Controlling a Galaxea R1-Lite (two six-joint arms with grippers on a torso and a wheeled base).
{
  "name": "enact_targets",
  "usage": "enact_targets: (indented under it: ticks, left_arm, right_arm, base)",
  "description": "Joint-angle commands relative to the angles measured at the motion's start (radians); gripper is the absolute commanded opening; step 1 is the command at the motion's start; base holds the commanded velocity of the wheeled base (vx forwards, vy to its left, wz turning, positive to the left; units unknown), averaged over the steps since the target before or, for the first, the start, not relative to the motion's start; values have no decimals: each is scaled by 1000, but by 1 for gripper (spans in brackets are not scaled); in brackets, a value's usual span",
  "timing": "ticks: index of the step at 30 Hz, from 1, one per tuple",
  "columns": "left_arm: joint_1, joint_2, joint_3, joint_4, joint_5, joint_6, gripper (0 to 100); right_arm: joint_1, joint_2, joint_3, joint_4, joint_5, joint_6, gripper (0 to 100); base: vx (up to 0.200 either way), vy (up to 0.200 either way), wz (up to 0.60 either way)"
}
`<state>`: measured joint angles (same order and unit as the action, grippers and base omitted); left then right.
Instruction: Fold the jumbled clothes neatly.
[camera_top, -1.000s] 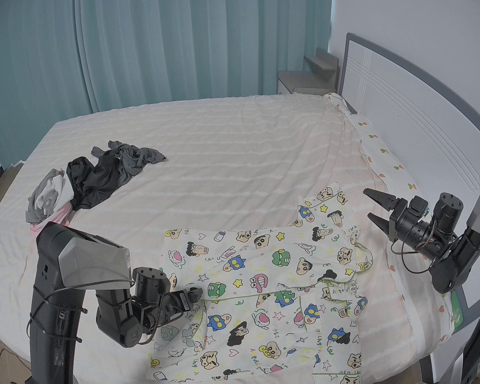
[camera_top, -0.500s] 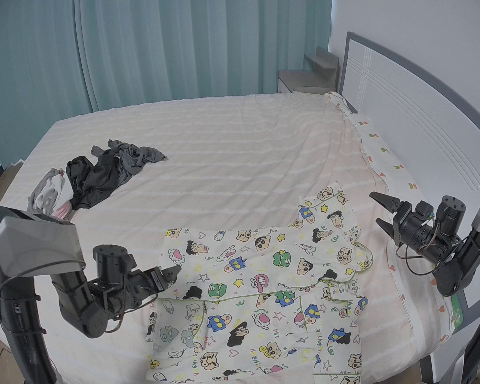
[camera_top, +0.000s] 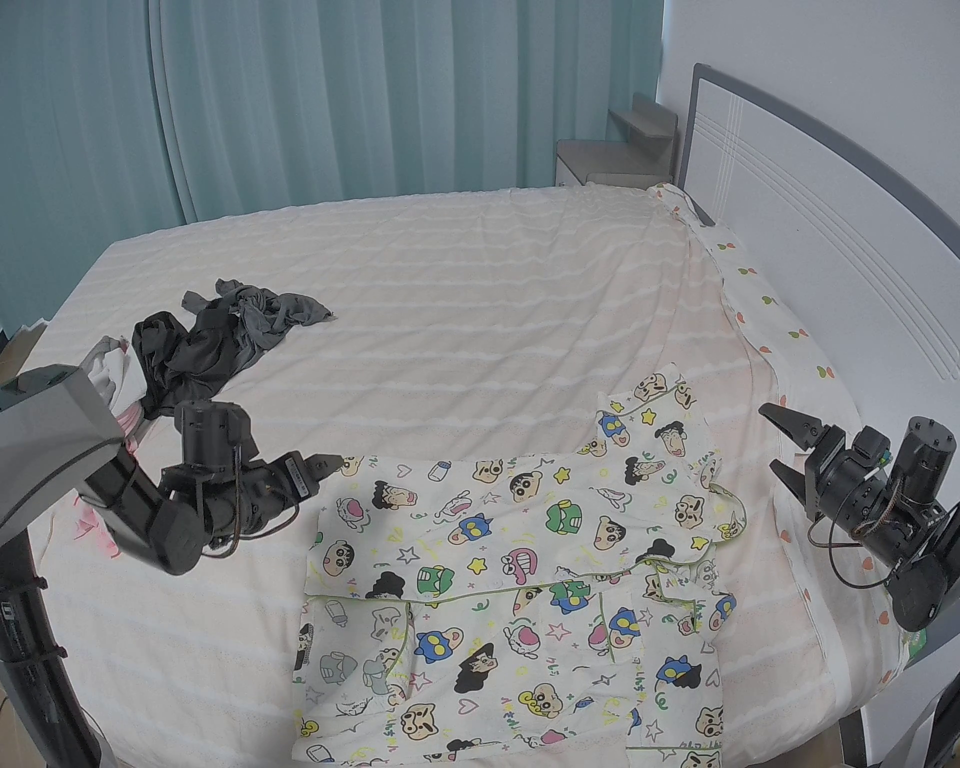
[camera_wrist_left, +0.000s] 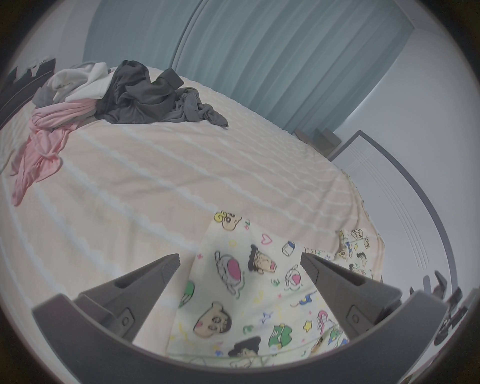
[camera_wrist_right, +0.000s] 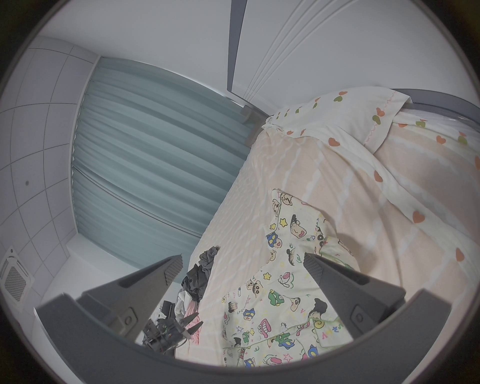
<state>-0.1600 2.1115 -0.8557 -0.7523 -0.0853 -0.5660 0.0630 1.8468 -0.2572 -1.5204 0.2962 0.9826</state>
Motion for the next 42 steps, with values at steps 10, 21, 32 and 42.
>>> enact_targets:
  ticks: [10,21,32,42]
  left_arm:
    - [-19,321,-333,154,-5,-3,100]
    - [-38,372,-401,154,7,-8,100]
    - [17,317,-398,191,30,-2,100]
    - [17,326,-434,186,24,-5,100]
  right_arm:
    - [132,-75,99,-44,-8,8,100]
    - [152,-101,105,-44,-8,7,100]
    - [152,-98,107,-44,-8,7,100]
    - [152,-100,105,-44,-9,7,100]
  base:
    - [0,0,0]
    - [0,0,0]
    - [0,0,0]
    - [0,0,0]
